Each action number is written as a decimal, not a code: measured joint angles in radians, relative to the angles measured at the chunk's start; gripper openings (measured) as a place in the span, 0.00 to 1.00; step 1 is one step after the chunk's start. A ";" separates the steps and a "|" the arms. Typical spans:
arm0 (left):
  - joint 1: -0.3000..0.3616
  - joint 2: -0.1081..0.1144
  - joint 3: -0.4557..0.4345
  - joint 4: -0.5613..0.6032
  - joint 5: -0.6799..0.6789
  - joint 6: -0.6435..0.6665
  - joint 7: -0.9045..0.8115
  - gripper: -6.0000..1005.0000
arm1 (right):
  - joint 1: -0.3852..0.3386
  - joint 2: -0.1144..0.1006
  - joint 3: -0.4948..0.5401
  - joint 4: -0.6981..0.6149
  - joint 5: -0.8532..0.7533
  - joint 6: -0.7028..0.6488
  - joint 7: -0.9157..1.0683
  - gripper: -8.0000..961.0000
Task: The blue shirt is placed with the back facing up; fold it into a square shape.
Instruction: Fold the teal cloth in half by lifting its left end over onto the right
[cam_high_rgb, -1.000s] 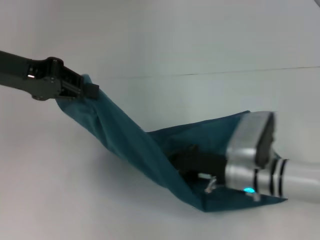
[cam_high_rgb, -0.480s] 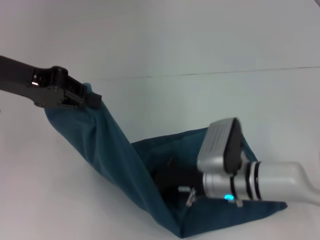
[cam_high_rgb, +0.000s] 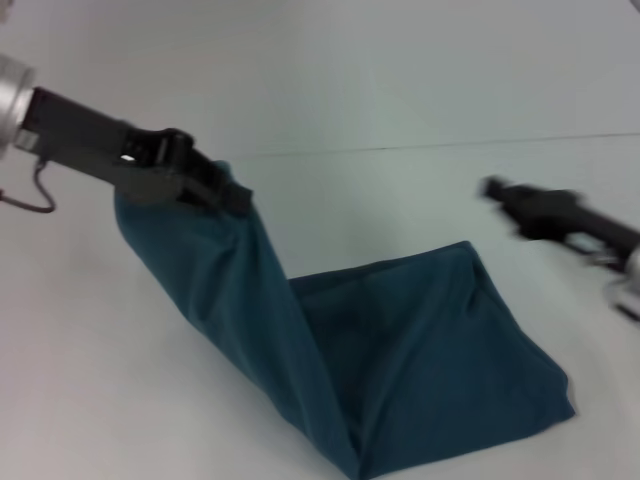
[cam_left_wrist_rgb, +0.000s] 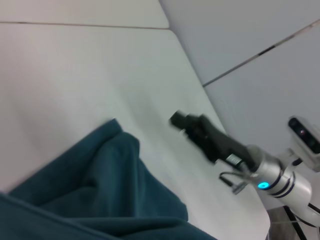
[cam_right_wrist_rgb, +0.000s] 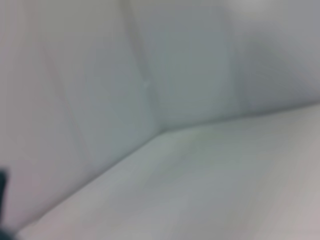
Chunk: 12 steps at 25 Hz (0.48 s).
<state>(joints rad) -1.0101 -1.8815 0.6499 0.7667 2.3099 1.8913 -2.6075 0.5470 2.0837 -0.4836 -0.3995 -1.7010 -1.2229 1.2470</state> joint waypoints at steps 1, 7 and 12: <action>-0.014 -0.003 0.002 -0.010 0.000 -0.010 0.000 0.08 | -0.036 -0.003 0.003 -0.045 0.026 -0.014 0.036 0.01; -0.093 -0.028 0.013 -0.039 0.005 -0.072 -0.005 0.08 | -0.163 -0.042 0.048 -0.134 0.109 -0.063 0.138 0.01; -0.158 -0.059 0.060 -0.073 0.002 -0.150 -0.013 0.08 | -0.208 -0.064 0.140 -0.132 0.122 -0.090 0.143 0.01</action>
<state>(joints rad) -1.1681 -1.9406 0.7102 0.6939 2.3122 1.7417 -2.6201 0.3385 2.0200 -0.3438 -0.5316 -1.5794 -1.3124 1.3898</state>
